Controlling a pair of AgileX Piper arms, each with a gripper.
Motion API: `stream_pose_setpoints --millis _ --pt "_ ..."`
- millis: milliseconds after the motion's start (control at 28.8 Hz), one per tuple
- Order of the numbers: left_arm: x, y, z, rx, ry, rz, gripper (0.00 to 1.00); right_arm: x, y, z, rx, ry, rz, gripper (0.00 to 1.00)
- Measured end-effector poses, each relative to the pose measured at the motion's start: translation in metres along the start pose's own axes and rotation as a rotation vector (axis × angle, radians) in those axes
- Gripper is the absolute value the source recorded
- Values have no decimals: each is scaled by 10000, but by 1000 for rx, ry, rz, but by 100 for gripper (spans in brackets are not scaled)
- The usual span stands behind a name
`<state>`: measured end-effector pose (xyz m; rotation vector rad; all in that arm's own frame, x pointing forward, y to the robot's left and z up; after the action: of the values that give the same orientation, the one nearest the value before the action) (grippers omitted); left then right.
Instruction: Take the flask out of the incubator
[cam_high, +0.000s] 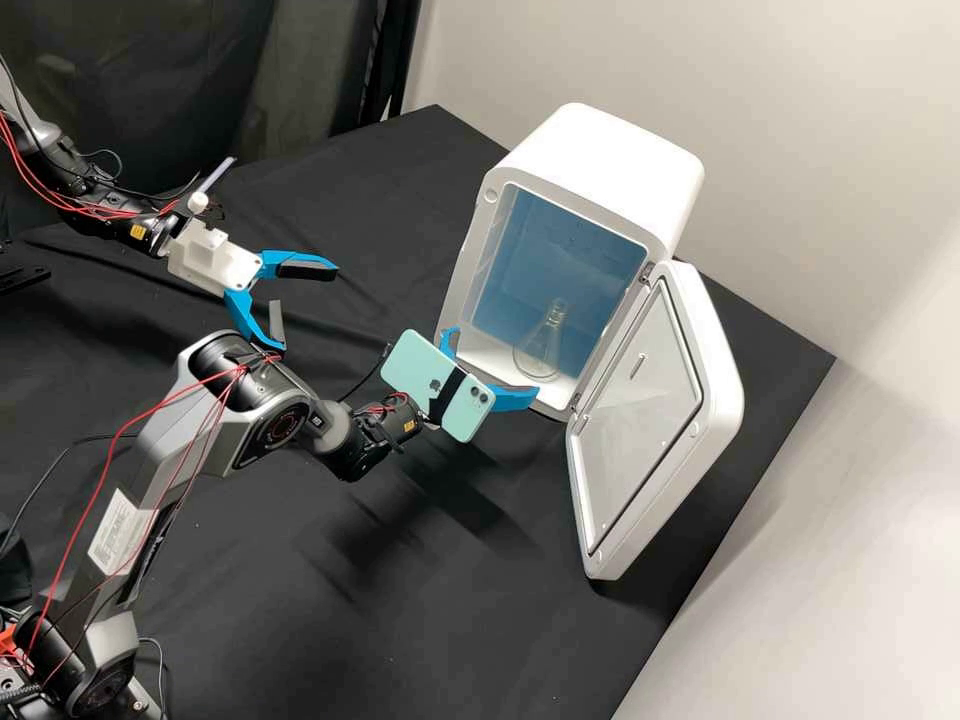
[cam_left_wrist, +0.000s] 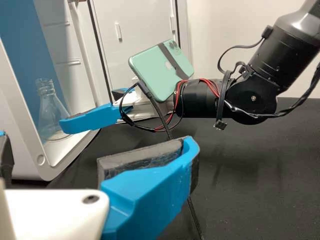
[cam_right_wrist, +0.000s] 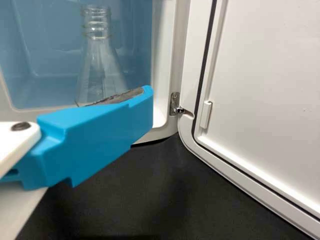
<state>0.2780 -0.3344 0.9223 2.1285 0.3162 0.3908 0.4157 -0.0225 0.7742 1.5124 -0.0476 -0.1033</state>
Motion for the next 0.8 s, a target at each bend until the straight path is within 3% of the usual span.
stream_pose_setpoints --millis 417,730,765,799 --pt "0 0 0 0 0 0 100 49 -17 12 0 -5 -6 100" --pt "-27 43 9 3 0 9 100 65 -3 -5 1 3 -2 100" --pt "-27 40 8 3 2 5 100 72 0 -16 7 11 -3 100" --pt "-27 38 8 3 2 3 100 83 -1 -24 36 23 -10 100"
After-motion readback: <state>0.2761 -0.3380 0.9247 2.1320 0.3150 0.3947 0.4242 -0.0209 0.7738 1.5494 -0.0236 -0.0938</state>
